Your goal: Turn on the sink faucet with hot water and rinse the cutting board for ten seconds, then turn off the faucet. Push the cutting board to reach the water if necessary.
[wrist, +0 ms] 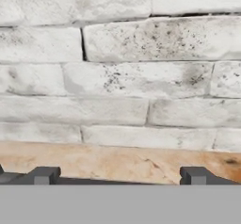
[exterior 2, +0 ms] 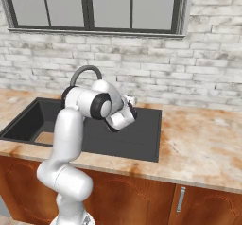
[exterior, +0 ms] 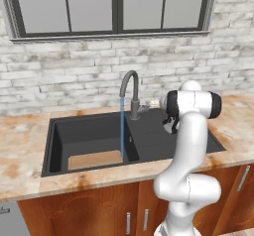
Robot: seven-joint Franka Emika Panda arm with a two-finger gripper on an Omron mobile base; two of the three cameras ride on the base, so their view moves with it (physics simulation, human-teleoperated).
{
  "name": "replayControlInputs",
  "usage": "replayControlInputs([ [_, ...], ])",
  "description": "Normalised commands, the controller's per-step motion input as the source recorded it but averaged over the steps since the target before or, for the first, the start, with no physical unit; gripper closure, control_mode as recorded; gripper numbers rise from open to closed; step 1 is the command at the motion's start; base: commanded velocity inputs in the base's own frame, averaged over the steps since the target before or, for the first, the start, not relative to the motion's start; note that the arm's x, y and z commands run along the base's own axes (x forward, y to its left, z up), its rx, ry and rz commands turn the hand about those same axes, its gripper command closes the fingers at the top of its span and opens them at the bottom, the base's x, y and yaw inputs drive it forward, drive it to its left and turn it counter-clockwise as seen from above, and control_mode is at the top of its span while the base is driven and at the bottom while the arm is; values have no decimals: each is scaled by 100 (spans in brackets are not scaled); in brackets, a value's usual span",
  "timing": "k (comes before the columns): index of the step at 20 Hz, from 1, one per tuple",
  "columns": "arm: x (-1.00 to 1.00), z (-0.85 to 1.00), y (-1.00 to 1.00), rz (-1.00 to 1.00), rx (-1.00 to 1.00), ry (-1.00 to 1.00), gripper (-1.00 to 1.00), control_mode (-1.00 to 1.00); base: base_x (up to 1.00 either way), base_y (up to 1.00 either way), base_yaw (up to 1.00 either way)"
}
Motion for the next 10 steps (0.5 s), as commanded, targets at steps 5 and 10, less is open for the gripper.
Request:
replayControlInputs([
  [5,-12,10,-48,0,5,-3,-100,-100,0,0,0],
  [10,-34,16,-56,0,6,-2,-100,-100,0,0,0],
])
